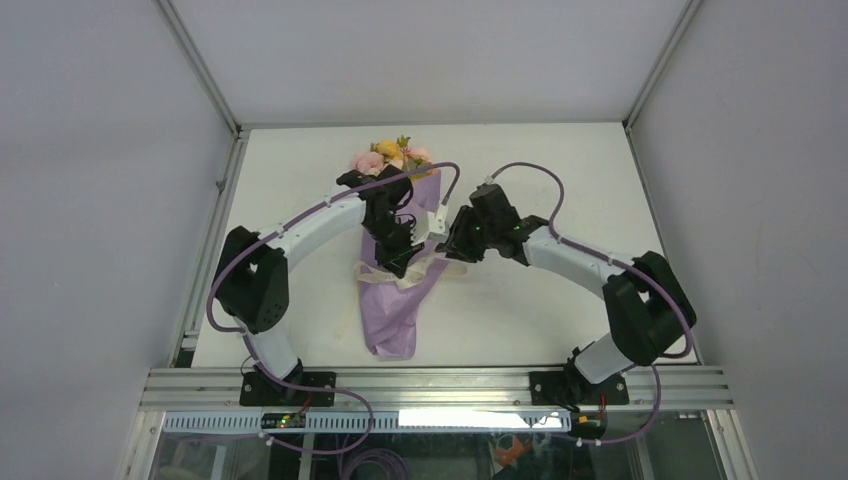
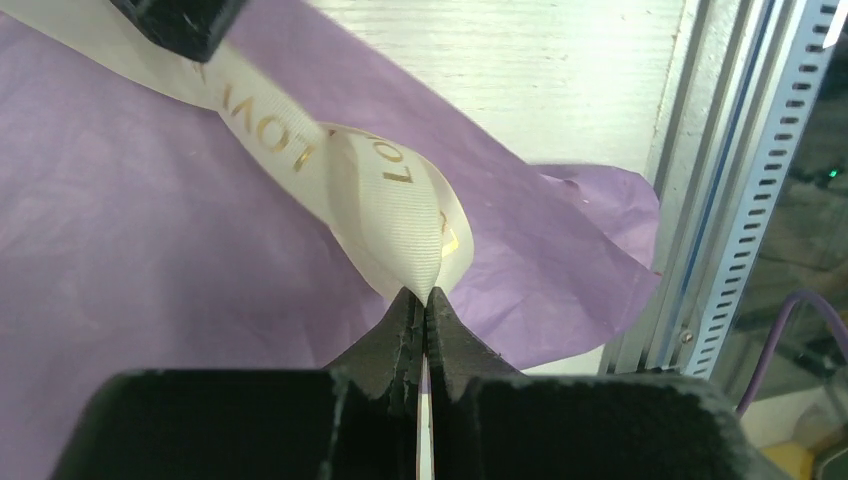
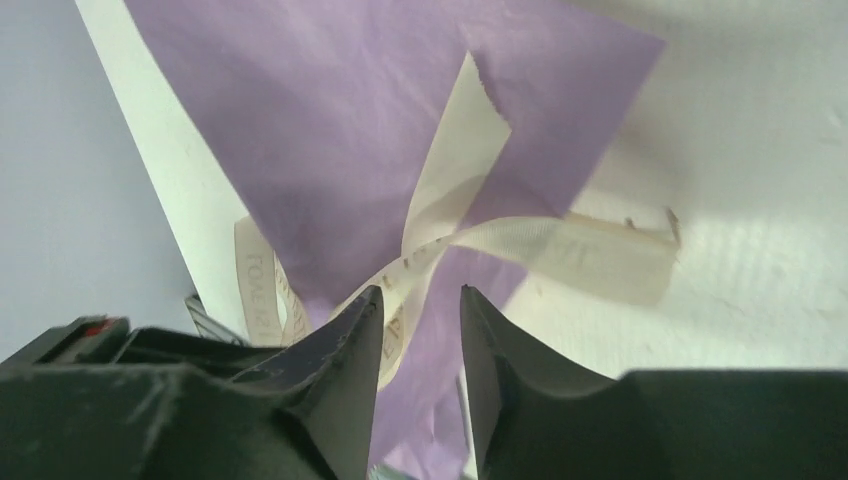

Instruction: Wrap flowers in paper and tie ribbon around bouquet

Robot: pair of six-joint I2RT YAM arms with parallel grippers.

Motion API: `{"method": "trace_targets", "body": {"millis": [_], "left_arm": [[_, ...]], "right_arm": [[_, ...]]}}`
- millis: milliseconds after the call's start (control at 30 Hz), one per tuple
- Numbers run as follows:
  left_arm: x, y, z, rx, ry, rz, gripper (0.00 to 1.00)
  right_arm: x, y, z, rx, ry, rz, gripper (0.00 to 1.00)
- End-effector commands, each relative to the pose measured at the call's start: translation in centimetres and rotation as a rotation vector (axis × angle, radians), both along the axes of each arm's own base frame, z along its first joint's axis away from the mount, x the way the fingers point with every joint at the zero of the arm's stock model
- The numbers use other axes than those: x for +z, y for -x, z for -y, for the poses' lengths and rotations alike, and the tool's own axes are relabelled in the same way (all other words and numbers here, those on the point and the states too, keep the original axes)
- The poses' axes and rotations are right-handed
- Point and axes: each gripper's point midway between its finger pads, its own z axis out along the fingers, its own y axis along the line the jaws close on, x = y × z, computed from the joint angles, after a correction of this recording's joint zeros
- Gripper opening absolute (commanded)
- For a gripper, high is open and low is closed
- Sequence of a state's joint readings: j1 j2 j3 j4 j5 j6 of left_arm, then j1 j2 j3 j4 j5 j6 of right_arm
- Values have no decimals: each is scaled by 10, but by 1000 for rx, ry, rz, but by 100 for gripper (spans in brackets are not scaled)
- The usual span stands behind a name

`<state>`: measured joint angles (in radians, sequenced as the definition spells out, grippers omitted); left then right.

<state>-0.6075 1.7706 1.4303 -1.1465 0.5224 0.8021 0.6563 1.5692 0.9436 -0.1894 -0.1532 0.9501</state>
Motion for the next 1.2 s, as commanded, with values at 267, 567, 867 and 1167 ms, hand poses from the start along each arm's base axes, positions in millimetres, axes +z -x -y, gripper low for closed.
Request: {"method": "trace_targets", "body": {"millis": [267, 567, 867, 1167], "left_arm": [[10, 22, 7, -201, 16, 87, 0], [0, 17, 4, -201, -33, 86, 0], [-15, 14, 3, -204, -91, 65, 0], [-28, 12, 1, -223, -141, 48, 0]], "right_arm": [[44, 2, 44, 20, 89, -26, 40], [13, -30, 18, -65, 100, -81, 41], [-21, -36, 11, -48, 178, -142, 41], [-43, -34, 38, -92, 304, -163, 1]]}}
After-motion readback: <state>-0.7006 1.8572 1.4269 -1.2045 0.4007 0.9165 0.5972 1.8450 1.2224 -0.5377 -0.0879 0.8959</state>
